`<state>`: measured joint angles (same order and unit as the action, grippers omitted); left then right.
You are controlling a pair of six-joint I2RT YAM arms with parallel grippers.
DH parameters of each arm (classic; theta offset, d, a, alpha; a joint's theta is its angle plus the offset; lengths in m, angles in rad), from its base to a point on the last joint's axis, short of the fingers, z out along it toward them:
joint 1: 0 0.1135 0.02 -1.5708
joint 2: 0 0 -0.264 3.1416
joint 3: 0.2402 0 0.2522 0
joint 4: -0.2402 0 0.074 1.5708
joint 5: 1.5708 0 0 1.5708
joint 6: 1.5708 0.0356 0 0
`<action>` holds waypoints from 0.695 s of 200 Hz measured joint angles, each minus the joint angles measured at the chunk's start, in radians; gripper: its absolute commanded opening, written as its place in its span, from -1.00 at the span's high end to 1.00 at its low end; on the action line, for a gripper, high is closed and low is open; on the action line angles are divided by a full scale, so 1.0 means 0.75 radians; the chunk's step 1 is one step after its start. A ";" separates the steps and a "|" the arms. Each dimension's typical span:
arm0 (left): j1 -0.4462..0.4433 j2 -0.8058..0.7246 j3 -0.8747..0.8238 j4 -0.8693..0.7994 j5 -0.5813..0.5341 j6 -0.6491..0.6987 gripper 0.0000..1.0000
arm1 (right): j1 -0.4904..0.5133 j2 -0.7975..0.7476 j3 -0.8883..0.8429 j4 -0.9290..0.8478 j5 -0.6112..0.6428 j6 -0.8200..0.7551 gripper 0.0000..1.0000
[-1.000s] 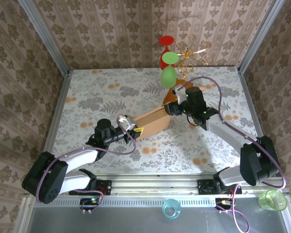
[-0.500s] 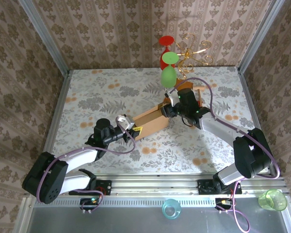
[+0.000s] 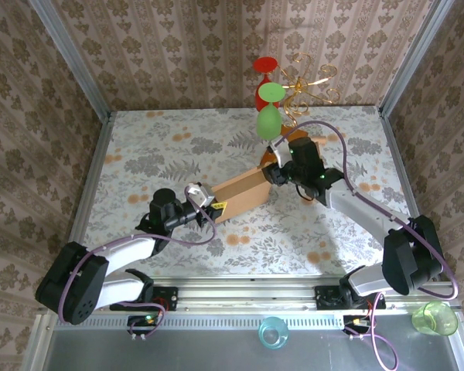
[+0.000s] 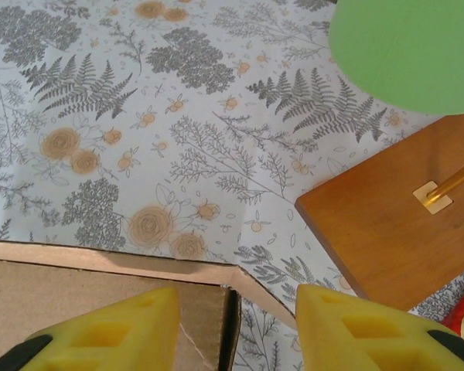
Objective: Fold the paper box
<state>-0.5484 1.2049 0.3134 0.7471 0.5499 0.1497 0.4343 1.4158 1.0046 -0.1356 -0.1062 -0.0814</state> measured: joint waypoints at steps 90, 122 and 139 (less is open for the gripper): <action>0.013 0.018 0.001 -0.004 0.015 0.015 0.20 | -0.122 0.167 0.301 -0.399 -0.189 -0.208 0.27; 0.019 0.024 0.001 -0.003 0.024 0.015 0.21 | -0.121 0.213 0.348 -0.483 -0.204 -0.269 0.35; 0.021 0.026 0.001 -0.003 0.025 0.015 0.21 | -0.121 0.233 0.367 -0.515 -0.215 -0.283 0.43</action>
<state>-0.5327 1.2243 0.3138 0.7448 0.5690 0.1612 0.3435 1.5909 1.2797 -0.5217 -0.2676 -0.2939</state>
